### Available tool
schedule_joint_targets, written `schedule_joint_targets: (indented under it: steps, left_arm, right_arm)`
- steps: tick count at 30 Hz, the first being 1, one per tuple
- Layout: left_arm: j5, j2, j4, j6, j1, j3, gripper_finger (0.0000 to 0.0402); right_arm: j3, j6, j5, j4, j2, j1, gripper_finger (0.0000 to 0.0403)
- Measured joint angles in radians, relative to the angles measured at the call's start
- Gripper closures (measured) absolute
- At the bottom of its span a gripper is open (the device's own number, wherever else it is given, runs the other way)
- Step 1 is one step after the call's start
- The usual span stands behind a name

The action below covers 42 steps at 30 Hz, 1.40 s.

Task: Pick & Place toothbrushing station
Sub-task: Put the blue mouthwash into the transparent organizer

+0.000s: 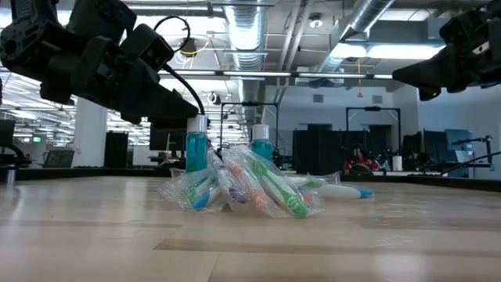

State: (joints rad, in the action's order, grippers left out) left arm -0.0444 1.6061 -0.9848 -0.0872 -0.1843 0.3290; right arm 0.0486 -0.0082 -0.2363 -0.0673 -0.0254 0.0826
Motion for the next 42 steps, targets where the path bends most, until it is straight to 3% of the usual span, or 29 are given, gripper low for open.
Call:
schedule_joint_targets:
  steps: [14,42]
  left_arm:
    - [0.000,0.116,-0.002,0.001,-0.005,0.058,0.0192]
    - [0.000,0.084,-0.002,0.000,-0.005,0.064,0.0199]
  right_arm:
    - [0.000,0.000,0.000,0.000,0.000,0.000,0.0403]
    - [0.000,0.000,0.000,0.000,0.000,0.000,0.0403]
